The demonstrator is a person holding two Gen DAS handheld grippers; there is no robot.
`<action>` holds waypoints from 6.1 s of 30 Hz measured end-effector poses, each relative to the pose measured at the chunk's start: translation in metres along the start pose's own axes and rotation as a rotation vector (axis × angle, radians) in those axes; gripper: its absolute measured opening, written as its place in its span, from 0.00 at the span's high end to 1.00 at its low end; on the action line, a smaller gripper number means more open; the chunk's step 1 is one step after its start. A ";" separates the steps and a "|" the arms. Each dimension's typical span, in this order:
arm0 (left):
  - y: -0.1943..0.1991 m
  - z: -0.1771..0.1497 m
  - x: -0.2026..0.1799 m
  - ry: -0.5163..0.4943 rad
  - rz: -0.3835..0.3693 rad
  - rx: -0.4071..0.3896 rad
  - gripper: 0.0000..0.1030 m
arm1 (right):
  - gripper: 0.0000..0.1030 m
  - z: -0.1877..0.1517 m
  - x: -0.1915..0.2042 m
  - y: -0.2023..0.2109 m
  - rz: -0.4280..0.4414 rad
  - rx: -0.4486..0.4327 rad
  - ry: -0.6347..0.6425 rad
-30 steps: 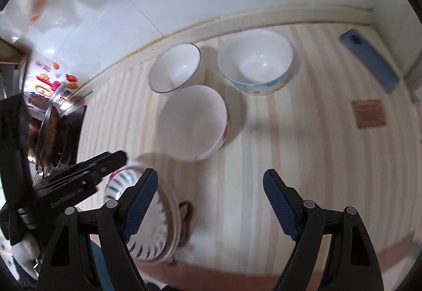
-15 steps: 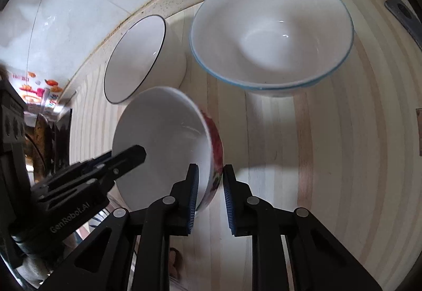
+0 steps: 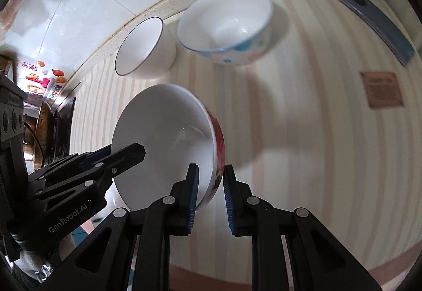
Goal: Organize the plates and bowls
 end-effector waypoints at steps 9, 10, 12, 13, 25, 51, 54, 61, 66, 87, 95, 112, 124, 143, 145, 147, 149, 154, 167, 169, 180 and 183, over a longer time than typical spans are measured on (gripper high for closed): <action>-0.017 -0.031 -0.035 -0.038 -0.013 0.041 0.77 | 0.80 -0.049 -0.041 0.012 -0.005 0.025 -0.042; -0.020 -0.033 -0.038 -0.044 -0.014 0.048 0.77 | 0.80 -0.053 -0.044 0.011 -0.004 0.030 -0.047; -0.026 -0.037 -0.045 -0.058 -0.010 0.058 0.77 | 0.80 -0.062 -0.054 0.009 -0.006 0.042 -0.059; -0.028 -0.040 -0.049 -0.066 -0.007 0.063 0.77 | 0.80 -0.064 -0.056 0.007 -0.007 0.044 -0.064; -0.052 -0.049 -0.063 -0.083 0.015 0.112 0.77 | 0.80 -0.070 -0.075 0.000 -0.005 0.073 -0.079; 0.010 0.110 0.131 0.370 -0.069 -0.049 0.74 | 0.57 0.197 0.086 0.000 0.129 0.077 0.107; -0.008 0.119 0.137 0.370 -0.086 -0.011 0.74 | 0.58 0.228 0.091 -0.020 0.032 0.095 0.132; -0.037 0.127 0.136 0.368 -0.127 0.017 0.74 | 0.80 0.252 0.083 -0.061 -0.071 0.187 0.191; -0.038 0.123 0.128 0.348 -0.109 0.008 0.75 | 0.83 0.251 0.083 -0.068 -0.084 0.213 0.194; 0.027 0.091 0.067 0.269 -0.109 -0.023 0.75 | 0.84 0.178 0.087 0.023 -0.117 0.180 0.234; 0.031 0.042 0.010 0.155 -0.167 0.032 0.75 | 0.84 0.100 0.036 0.069 -0.134 0.163 0.167; -0.011 -0.034 -0.067 0.009 -0.156 0.179 0.75 | 0.84 -0.028 -0.045 0.060 -0.178 0.256 0.052; -0.038 -0.038 -0.066 0.021 -0.111 0.195 0.75 | 0.84 -0.032 -0.061 0.029 -0.174 0.298 0.006; 0.006 0.102 -0.011 0.100 -0.050 -0.042 0.74 | 0.55 0.090 -0.081 0.078 0.066 0.006 -0.158; -0.004 0.124 -0.007 0.104 -0.044 -0.039 0.74 | 0.55 0.109 -0.081 0.065 0.079 -0.004 -0.167; -0.021 0.144 -0.004 0.098 -0.041 -0.018 0.74 | 0.55 0.126 -0.084 0.050 0.097 0.000 -0.186; -0.036 0.155 -0.005 0.093 -0.034 0.002 0.74 | 0.55 0.138 -0.082 0.036 0.121 0.011 -0.199; -0.075 0.172 -0.012 0.081 -0.083 0.053 0.75 | 0.61 0.163 -0.082 -0.004 0.145 0.044 -0.202; -0.061 0.161 -0.026 0.050 -0.065 0.012 0.79 | 0.82 0.160 -0.055 -0.001 0.076 0.038 -0.139; -0.049 0.158 -0.030 0.047 -0.066 -0.006 0.79 | 0.82 0.153 -0.045 0.008 0.073 0.027 -0.126; 0.032 0.101 -0.045 -0.019 -0.060 -0.069 0.79 | 0.82 0.071 0.000 0.071 0.069 -0.015 -0.077; 0.047 0.082 -0.050 -0.028 -0.058 -0.082 0.79 | 0.82 0.046 -0.006 0.092 0.078 -0.022 -0.075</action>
Point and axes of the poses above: each gripper's, at about its wrist camera, not at the fingertips, and y roughly against the way its jaws point, x to its left, z to its top, the point moved 8 cm from there along -y, roughly the way its jaws point, and after that the axes turned 11 degrees about x, right-handed, at the moved point
